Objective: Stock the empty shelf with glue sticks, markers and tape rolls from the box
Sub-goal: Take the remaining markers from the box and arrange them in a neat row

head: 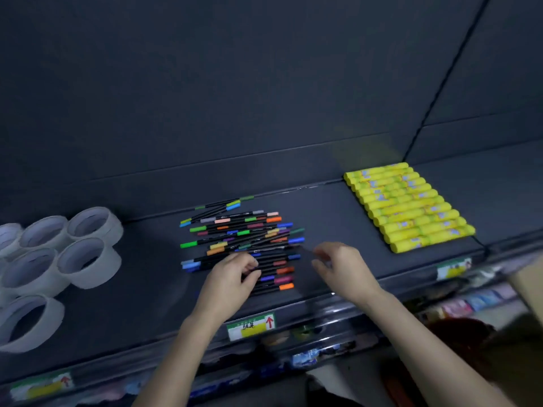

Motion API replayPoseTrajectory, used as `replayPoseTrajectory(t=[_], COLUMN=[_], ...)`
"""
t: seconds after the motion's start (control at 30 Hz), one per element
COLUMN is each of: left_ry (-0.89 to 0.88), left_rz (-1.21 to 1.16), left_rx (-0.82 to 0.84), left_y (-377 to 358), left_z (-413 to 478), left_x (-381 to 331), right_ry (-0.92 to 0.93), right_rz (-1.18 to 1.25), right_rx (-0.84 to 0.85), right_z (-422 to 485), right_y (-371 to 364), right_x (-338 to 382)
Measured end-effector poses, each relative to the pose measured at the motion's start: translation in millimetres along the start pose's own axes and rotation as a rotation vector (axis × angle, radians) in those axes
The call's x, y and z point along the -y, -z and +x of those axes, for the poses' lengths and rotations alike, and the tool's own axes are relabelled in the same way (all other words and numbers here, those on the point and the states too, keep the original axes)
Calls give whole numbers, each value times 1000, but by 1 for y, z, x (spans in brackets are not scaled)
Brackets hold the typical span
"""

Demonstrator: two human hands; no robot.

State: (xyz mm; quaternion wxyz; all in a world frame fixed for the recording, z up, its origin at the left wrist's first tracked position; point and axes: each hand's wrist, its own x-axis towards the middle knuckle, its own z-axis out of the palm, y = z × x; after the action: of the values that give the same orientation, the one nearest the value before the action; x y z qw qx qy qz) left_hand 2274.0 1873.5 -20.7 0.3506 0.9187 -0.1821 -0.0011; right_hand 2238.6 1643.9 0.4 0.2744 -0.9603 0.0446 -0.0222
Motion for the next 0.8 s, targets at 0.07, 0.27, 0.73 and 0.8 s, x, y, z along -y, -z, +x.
replayPoseTrajectory(t=[0.07,0.27,0.73,0.8], left_ry=[-49,-219,-537,-579], left_rz=[-13,-99,-128,-124], left_rx=[59,217,410,426], left_y=[-11,-52,-150,-167], left_z=[6,21,38,38], left_x=[-12,-59,-217,-244], right_ry=[-36,-204,-370,-382], right_rz=[3,81,-73,-105], right_rx=[-46,-203,-418,-387], right_z=[-14,-64,-181,-197], right_y=[12,56,185,204], right_x=[-10,-42,-153,-175])
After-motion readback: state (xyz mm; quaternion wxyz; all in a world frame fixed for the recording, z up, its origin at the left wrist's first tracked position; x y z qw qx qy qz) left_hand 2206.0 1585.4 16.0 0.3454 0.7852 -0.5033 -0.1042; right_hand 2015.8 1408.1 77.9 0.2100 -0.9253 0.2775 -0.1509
